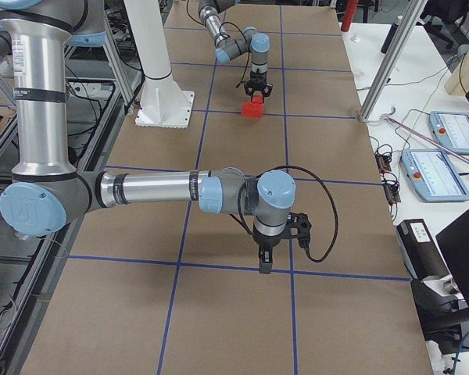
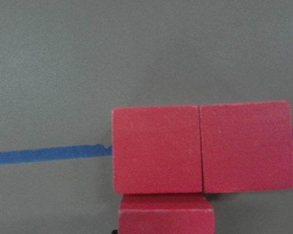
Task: Form red blocks into L shape at center
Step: 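Lower the cube against the farther cube and open the left gripper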
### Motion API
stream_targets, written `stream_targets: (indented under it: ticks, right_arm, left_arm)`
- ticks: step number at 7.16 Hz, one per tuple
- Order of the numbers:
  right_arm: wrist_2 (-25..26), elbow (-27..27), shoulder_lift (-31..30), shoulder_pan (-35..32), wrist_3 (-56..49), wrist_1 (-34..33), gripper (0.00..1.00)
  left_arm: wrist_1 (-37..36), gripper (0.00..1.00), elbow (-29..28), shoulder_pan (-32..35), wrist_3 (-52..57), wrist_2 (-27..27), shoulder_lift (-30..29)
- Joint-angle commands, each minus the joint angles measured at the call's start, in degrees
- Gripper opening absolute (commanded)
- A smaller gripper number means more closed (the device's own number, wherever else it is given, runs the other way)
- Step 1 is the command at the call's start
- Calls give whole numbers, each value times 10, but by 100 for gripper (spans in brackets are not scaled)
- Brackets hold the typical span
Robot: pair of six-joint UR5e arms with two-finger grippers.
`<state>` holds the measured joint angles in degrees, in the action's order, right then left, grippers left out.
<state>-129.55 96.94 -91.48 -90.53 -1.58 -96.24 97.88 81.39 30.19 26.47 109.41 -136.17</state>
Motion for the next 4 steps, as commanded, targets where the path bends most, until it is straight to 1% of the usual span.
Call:
stream_targets:
  ticks: [1, 2, 4]
  right_arm:
    - [0, 0, 1, 0, 0, 0, 100]
    - [0, 0, 1, 0, 0, 0, 100]
    - [0, 0, 2, 0, 0, 0, 100]
  left_arm:
    - [0, 54, 0, -7, 0, -19, 0]
    - [0, 55, 0, -7, 1, -19, 0]
    - [0, 62, 0, -7, 1, -20, 0]
